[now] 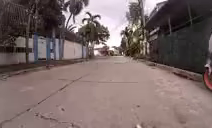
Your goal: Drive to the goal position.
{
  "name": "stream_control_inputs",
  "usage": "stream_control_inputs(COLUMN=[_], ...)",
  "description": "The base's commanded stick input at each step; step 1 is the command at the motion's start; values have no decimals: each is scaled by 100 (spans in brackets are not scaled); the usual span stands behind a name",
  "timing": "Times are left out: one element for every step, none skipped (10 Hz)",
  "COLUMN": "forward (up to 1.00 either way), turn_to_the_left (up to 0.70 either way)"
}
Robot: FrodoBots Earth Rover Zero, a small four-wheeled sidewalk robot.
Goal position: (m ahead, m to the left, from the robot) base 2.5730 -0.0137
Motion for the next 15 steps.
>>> stream_control_inputs(forward=[100,100,100,100,100,100,100,100,100,100,100,100,100,100,100], turn_to_the_left=[4,4,4,4,4,4,4,4,4,4,4,4,4,4,4])
